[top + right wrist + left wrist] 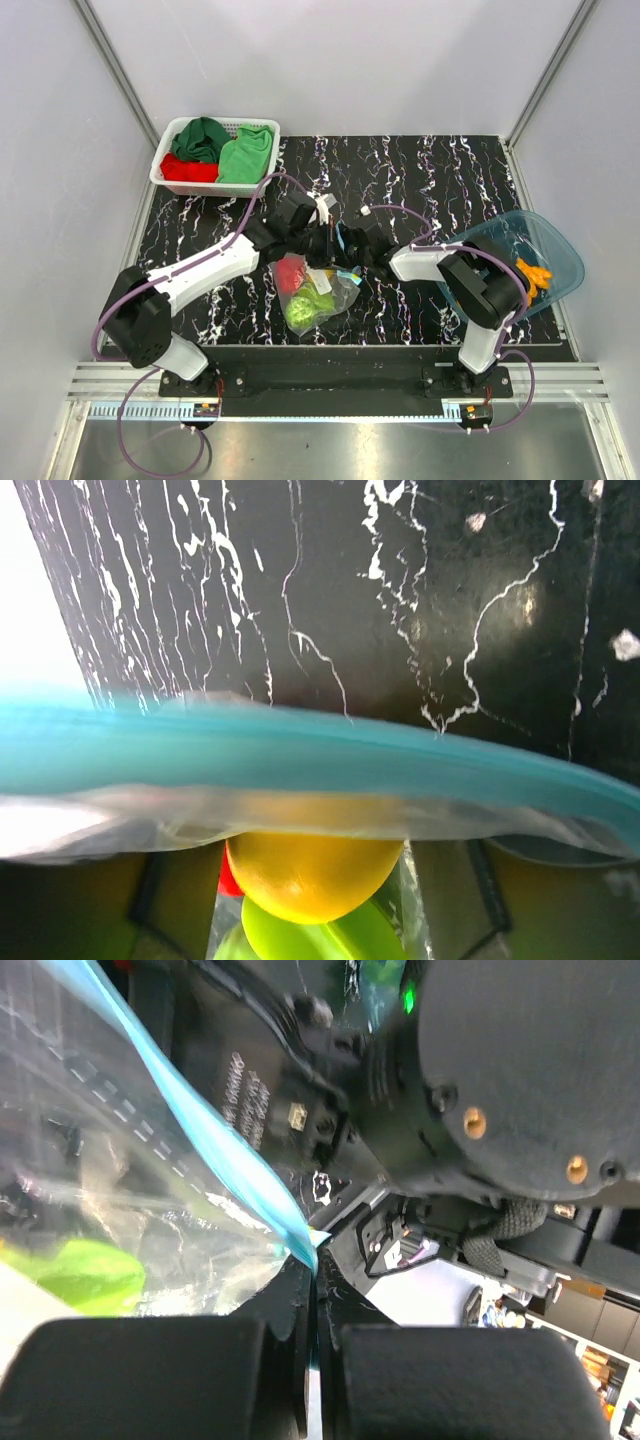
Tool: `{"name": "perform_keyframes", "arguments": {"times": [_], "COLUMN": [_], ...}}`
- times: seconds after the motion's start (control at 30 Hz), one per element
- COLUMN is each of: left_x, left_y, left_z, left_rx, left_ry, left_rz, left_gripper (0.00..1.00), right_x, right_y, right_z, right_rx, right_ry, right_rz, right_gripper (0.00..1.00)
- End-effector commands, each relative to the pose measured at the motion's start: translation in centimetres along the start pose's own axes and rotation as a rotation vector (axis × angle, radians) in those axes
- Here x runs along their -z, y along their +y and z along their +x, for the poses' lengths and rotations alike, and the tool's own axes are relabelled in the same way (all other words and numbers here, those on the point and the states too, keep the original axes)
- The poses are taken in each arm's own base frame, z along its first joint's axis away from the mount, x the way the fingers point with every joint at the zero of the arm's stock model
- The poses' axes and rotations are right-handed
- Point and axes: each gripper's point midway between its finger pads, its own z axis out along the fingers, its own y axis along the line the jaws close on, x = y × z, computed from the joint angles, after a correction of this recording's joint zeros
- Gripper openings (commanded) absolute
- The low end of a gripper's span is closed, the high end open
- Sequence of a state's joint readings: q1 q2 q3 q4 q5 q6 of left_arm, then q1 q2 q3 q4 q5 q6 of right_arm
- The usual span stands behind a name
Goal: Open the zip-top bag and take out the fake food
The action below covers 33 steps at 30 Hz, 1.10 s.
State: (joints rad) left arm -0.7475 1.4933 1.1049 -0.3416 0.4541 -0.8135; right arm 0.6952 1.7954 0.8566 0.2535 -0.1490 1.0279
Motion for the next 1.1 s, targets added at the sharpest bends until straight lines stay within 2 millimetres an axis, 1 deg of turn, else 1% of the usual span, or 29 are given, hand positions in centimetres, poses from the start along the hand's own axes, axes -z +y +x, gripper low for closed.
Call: {"name": "perform_keyframes", "arguments": {"times": [0.0,0.03,0.07,0.1,0.13,0.17,0.2,0.23,0.27,0.3,0.33,0.4,0.47,0.5,0.53,0.57,0.6,0.7,0.73,0.77,0.8,0.83,0.87,0.9,0.93,0.97,1.0,1.03,1.07], "left_x": [1.8,1.9,2.3,2.6,2.8,3.3,3.6,3.8,4.0,4.3,4.4,4.7,5.0,5.2,5.2,5.4,5.4,5.4,5.4,5.4,5.4,5.5,5.7,5.8,5.9,6.0,6.1,6.1,6.1], "left_y": [-2.6,-2.4,-2.4,-2.0,-1.7,-1.6,-1.2,-0.7,-0.5,-0.2,0.1,0.2,0.2,0.4,0.5,0.5,0.7,1.3,1.4,1.4,1.2,1.1,0.9,0.9,0.8,0.8,0.9,0.9,0.9], "left_z": [1.5,1.5,1.5,1.1,1.0,0.7,0.2,0.1,0.1,-0.3,-0.1,0.1,0.2,0.3,0.6,0.6,0.8,1.0,1.1,1.1,1.1,1.2,1.1,1.2,1.1,1.2,1.4,1.4,1.6], "left_rx": [-0.023,-0.028,-0.033,-0.032,-0.04,-0.049,-0.049,-0.064,-0.072,-0.074,-0.082,-0.095,-0.114,-0.117,-0.129,-0.135,-0.139,-0.147,-0.145,-0.141,-0.14,-0.139,-0.145,-0.15,-0.155,-0.158,-0.159,-0.159,-0.157], "left_ry": [0.03,0.027,0.019,0.002,0.0,-0.015,-0.034,-0.036,-0.038,-0.047,-0.04,-0.04,-0.044,-0.038,-0.033,-0.036,-0.035,-0.032,-0.029,-0.028,-0.024,-0.022,-0.026,-0.027,-0.03,-0.03,-0.024,-0.021,-0.013], "left_rz": [0.096,0.093,0.091,0.082,0.073,0.074,0.061,0.048,0.04,0.031,0.02,0.017,0.017,0.012,0.009,0.01,0.005,-0.01,-0.013,-0.011,-0.003,0.001,0.007,0.007,0.01,0.01,0.005,0.004,0.007], "left_gripper": [0.0,0.0,0.0,0.0,0.0,0.0,0.0,0.0,0.0,0.0,0.0,0.0,0.0,0.0,0.0,0.0,0.0,0.0,0.0,0.0,0.0,0.0,0.0,0.0,0.0,0.0,0.0,0.0,0.0], "right_x": [-0.8,-0.4,0.0,0.9,1.6,2.2,3.5,4.3,5.0,6.4,7.2,9.1,10.5,11.9,12.9,13.7,14.8,17.2,18.4,19.2,20.5,21.7,23.0,23.9,25.4,26.6,27.7,29.5,30.7], "right_y": [-1.6,-2.2,-2.1,-1.4,-2.0,-1.9,-1.0,-1.4,-1.3,-0.9,-1.4,-0.4,-0.6,0.2,-0.3,-0.3,0.3,0.7,0.0,-0.8,-0.7,-1.2,-1.4,-1.5,-1.6,-2.3,-2.8,-3.4,-4.2], "right_z": [-0.5,-0.2,-0.1,-0.5,0.0,0.0,-0.5,0.0,-0.3,-0.5,-0.1,-0.3,0.1,-0.4,-0.3,-0.7,-1.0,-0.8,-0.5,-1.4,-1.9,-2.2,-3.3,-3.9,-4.5,-5.7,-6.5,-6.9,-7.8], "right_rx": [-0.025,-0.026,-0.021,0.004,0.007,0.012,0.031,0.042,0.049,0.06,0.064,0.08,0.083,0.09,0.088,0.105,0.119,0.168,0.162,0.161,0.165,0.166,0.178,0.183,0.184,0.184,0.176,0.164,0.173], "right_ry": [-0.025,-0.019,-0.017,-0.027,-0.011,-0.008,-0.023,-0.007,-0.019,-0.027,-0.012,-0.019,-0.009,-0.036,-0.034,-0.06,-0.077,-0.059,-0.048,-0.099,-0.139,-0.157,-0.221,-0.247,-0.267,-0.316,-0.339,-0.34,-0.359], "right_rz": [0.054,0.069,0.067,0.049,0.082,0.09,0.07,0.097,0.105,0.106,0.136,0.117,0.134,0.115,0.151,0.159,0.142,0.149,0.203,0.254,0.257,0.296,0.315,0.336,0.372,0.43,0.475,0.542,0.604], "right_gripper": [0.66,0.63,0.5,0.44,0.37,0.3,0.2,0.18,0.17,0.14,0.14,0.13,0.12,0.12,0.11,0.11,0.1,0.06,0.05,0.04,0.03,0.02,0.02,0.02,0.02,0.02,0.01,0.0,0.0]}}
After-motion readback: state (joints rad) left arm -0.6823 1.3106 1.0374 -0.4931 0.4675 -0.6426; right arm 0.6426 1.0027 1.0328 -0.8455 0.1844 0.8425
